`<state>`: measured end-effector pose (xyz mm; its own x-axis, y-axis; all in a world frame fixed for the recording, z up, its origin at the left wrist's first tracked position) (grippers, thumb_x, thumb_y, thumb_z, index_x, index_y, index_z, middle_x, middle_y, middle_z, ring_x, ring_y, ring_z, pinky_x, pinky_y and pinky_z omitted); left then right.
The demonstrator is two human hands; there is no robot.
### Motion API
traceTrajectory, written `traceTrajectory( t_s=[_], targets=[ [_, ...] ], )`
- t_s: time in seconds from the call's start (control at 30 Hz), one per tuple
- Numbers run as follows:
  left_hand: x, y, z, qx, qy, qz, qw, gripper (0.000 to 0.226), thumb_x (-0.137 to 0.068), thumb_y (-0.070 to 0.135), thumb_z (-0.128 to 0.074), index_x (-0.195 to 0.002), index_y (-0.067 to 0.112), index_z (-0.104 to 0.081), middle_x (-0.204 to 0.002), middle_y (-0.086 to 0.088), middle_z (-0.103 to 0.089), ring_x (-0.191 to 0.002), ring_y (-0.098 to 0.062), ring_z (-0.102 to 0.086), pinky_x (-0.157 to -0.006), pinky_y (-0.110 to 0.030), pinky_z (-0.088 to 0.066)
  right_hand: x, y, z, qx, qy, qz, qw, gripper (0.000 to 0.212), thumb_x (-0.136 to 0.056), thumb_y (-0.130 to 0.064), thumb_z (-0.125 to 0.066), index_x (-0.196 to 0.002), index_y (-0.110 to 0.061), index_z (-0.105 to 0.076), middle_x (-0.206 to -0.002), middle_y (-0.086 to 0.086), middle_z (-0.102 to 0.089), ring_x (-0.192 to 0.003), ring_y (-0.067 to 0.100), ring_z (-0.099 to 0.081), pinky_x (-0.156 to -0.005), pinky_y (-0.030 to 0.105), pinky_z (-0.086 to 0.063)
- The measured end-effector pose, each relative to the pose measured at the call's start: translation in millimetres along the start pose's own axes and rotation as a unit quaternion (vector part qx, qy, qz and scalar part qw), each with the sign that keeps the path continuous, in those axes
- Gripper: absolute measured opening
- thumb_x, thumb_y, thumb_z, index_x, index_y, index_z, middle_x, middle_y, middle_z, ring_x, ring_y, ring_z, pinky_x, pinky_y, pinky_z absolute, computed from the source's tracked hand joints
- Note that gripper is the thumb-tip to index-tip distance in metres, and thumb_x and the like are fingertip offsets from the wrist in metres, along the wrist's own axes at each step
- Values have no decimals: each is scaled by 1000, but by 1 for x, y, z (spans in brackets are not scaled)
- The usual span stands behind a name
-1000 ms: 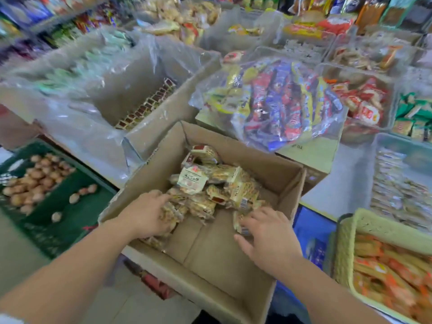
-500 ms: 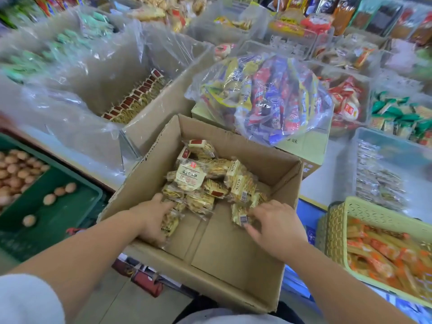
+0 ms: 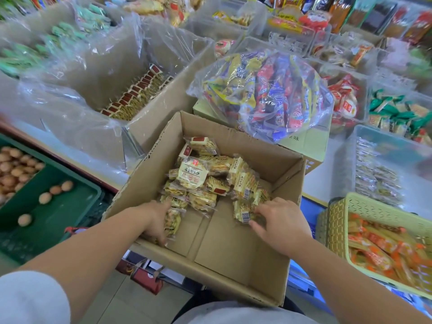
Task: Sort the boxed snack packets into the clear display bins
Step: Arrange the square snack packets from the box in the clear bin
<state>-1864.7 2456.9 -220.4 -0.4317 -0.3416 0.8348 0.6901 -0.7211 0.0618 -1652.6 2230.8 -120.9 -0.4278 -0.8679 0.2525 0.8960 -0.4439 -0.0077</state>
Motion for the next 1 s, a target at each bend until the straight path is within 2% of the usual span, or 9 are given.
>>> traceTrajectory(
  t_s=[0.07, 0.23, 0.33, 0.4, 0.53, 0.7, 0.77, 0.87, 1.0],
  targets=[
    [3, 3, 1, 1, 5, -17, 1000, 114, -60, 45, -91, -151, 30, -25, -136, -7, -53, -98, -22, -58, -84, -36, -58, 0, 0, 0, 2, -2, 0, 1000, 40, -93, -63, -37, -98, -35, -66, -88, -15, -65, -89, 10, -55, -82, 31, -47],
    [21, 12, 9, 100, -17, -79, 992, 106, -69, 38, -84, -155, 33, -23, -134, -1, -58, -107, -21, -61, -88, -35, -55, 0, 0, -1, 3, 6, 2, 1000, 39, -92, -62, -37, -95, -35, -65, -84, -15, -63, -84, 10, -54, -78, 29, -45],
    [45, 23, 17, 171, -36, -131, 976, 79, -70, 35, -78, -139, 39, -39, -106, 7, -64, -83, -17, -63, -69, -28, -50, -1, 0, -3, 7, 1, 0, 1000, 39, -92, -62, -36, -93, -35, -65, -82, -15, -62, -83, 10, -52, -77, 29, -44],
    [60, 31, 17, 159, -50, -151, 974, 57, -73, 41, -75, -121, 47, -45, -105, 5, -64, -74, -13, -57, -66, -30, -47, -2, -1, -3, 12, -3, 0, 1000, 39, -93, -62, -38, -98, -35, -66, -85, -14, -62, -85, 11, -52, -78, 30, -44],
    [74, 51, -1, 72, -73, -175, 979, 36, -86, 48, -65, -117, 47, -48, -104, 12, -59, -86, -10, -57, -75, -32, -49, -3, -3, -3, 26, -19, -9, 999, 42, -94, -62, -42, -113, -32, -65, -98, -10, -64, -97, 15, -56, -83, 33, -46],
    [74, 58, -6, 64, -59, -159, 984, 36, -87, 50, -61, -119, 42, -46, -102, 2, -63, -74, -11, -53, -64, -30, -43, -27, 3, -9, -30, -67, -84, 994, 60, -91, -56, -57, -138, -19, -47, -130, 4, -55, -118, 24, -52, -90, 39, -52],
    [76, 59, -7, 66, -49, -163, 983, 47, -90, 43, -60, -134, 41, -46, -119, 2, -66, -75, -7, -58, -63, -26, -46, -45, 8, -18, -136, -98, -143, 975, 83, -89, -55, -63, -152, -13, -30, -144, 11, -47, -129, 31, -50, -102, 44, -50],
    [81, 58, -6, 54, -30, -166, 984, 61, -93, 38, -54, -152, 47, -38, -156, 5, -44, -120, -12, -59, -97, -34, -52, -61, 16, -42, -339, -127, -248, 898, 94, -84, -51, -73, -153, -9, -25, -145, 16, -48, -125, 33, -54, -99, 38, -49],
    [95, 56, -3, 67, 1, -189, 980, 52, -97, 41, -52, -146, 57, -42, -152, 10, -39, -131, -14, -48, -103, -27, -42, -65, 22, -73, -419, -132, -318, 840, 103, -79, -43, -81, -156, -15, -19, -149, 15, -43, -132, 34, -48, -107, 42, -45]
  ],
)
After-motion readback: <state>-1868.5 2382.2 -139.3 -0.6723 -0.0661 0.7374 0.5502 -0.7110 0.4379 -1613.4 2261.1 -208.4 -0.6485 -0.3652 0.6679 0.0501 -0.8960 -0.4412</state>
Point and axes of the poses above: each hand's wrist, its own x-axis away from the middle knuckle, its own z-axis out of the back of the hand, y = z × x, the point moved 7 cm from there along -x, towards the middle knuckle
